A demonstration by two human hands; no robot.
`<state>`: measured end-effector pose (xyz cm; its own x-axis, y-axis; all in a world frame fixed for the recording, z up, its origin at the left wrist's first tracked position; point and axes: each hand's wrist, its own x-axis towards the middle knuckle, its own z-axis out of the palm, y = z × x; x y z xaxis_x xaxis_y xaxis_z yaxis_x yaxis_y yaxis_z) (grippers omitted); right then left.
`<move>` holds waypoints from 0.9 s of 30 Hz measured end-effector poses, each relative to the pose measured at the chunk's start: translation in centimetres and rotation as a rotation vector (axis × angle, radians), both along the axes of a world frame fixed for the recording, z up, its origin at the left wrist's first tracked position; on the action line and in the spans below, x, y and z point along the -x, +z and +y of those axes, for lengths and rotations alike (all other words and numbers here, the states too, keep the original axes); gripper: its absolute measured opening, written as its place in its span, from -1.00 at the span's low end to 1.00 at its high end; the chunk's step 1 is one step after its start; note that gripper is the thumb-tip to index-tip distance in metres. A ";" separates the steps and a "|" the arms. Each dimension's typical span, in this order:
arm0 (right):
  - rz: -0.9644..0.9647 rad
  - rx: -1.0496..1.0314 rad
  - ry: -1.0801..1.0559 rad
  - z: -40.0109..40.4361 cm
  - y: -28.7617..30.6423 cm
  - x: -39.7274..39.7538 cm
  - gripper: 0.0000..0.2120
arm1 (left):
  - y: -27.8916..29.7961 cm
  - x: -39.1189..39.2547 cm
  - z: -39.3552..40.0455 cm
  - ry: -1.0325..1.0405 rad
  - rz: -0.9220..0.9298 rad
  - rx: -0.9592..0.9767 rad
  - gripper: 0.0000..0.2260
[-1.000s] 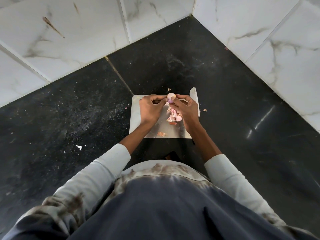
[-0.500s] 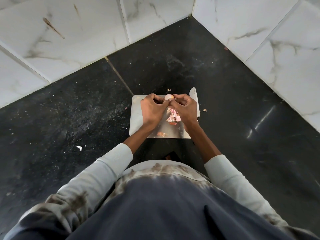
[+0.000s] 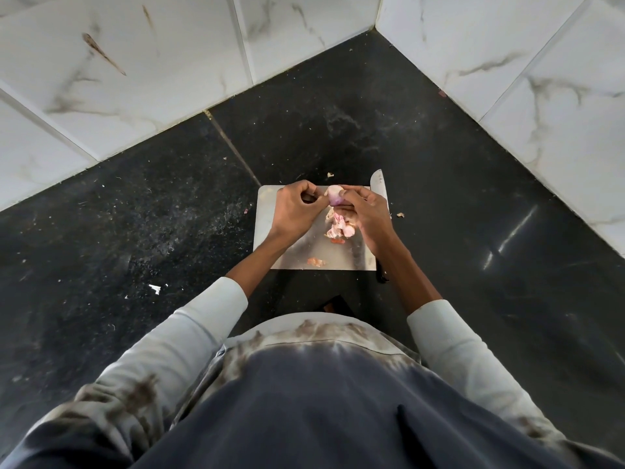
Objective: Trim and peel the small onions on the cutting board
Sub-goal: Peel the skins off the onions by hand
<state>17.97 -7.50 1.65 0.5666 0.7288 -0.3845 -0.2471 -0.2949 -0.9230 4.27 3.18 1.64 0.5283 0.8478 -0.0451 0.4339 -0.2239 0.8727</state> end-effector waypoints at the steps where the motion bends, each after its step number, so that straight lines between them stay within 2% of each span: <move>1: 0.015 -0.007 0.014 -0.1 0.1 -0.1 -0.80 | 0.0 0.0 0.1 -0.019 0.006 0.006 -0.93; 3: 0.036 -0.010 0.026 -0.1 0.3 -0.3 -0.86 | 0.1 0.1 0.3 -0.056 0.009 0.019 -0.94; 8: 0.067 0.005 0.038 0.2 0.6 -0.7 -0.79 | 0.3 0.2 0.2 -0.096 -0.019 0.035 -0.99; 13: 0.108 -0.048 0.010 0.4 -0.1 -1.3 -0.80 | 0.4 0.2 0.0 -0.042 -0.132 0.070 -0.87; 16: 0.054 -0.040 0.008 0.5 -0.1 -1.3 -0.77 | 0.7 0.2 -0.4 0.018 -0.149 0.078 -0.83; 23: -0.126 0.064 0.030 0.5 -0.4 -0.9 -0.78 | 1.0 0.2 -0.2 0.032 -0.118 0.104 -0.93; 27: -0.089 0.104 0.091 0.5 -0.4 -1.4 -0.67 | 1.5 0.4 0.2 -0.012 -0.066 0.089 -0.95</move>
